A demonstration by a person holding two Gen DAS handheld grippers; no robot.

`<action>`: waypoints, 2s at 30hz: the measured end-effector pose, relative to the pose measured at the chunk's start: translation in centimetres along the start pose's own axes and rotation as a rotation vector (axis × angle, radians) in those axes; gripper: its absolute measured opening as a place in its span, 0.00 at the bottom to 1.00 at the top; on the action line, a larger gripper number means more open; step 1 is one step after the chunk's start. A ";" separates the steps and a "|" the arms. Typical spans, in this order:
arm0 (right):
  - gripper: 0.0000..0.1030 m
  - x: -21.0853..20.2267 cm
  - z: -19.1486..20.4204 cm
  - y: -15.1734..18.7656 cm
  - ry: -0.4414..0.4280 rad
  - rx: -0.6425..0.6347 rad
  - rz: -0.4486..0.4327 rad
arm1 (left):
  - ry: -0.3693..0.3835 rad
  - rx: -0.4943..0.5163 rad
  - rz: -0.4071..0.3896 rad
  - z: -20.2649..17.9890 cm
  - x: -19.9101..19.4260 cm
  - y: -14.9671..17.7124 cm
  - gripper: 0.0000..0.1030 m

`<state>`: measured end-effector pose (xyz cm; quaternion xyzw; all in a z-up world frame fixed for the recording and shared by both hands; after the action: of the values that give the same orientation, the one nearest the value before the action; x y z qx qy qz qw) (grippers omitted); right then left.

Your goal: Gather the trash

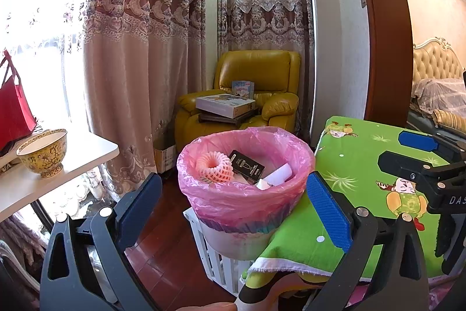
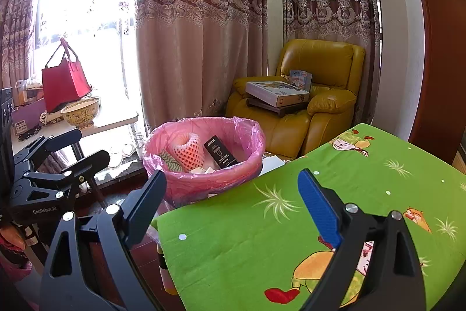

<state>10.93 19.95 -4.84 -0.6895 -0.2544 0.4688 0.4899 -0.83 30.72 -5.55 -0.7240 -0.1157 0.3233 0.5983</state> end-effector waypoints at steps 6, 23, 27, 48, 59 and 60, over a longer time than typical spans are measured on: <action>0.87 0.1 0.1 0.0 -0.002 0.002 0.002 | -0.003 -0.002 -0.001 0.2 0.1 0.0 0.91; 0.87 0.4 0.6 0.3 -0.007 0.002 0.010 | -0.005 0.001 -0.005 0.6 0.0 0.1 0.91; 0.87 0.5 0.6 0.4 -0.008 0.006 0.012 | -0.007 0.004 -0.002 0.6 0.1 0.1 0.91; 0.87 0.6 0.9 0.5 -0.010 0.009 0.014 | -0.008 0.005 0.001 0.6 0.1 0.2 0.91; 0.87 0.7 0.9 0.6 -0.011 0.010 0.014 | -0.008 0.006 0.001 0.7 0.1 0.3 0.91; 0.87 0.7 0.9 0.7 -0.011 0.010 0.015 | -0.008 0.007 0.001 0.7 0.1 0.3 0.91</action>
<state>10.32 20.68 -5.80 -0.6866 -0.2497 0.4772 0.4884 -1.22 31.25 -5.89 -0.7206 -0.1169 0.3270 0.6001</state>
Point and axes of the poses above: each gripper's, at about its wrist camera, not at the fingertips, and x roughly the way its jaws point, z to its left, y to its underside, the point moved 10 cm from there along x, roughly the way its jaws point, and after that the axes turned 6 degrees about -x, right-handed, at the moved point
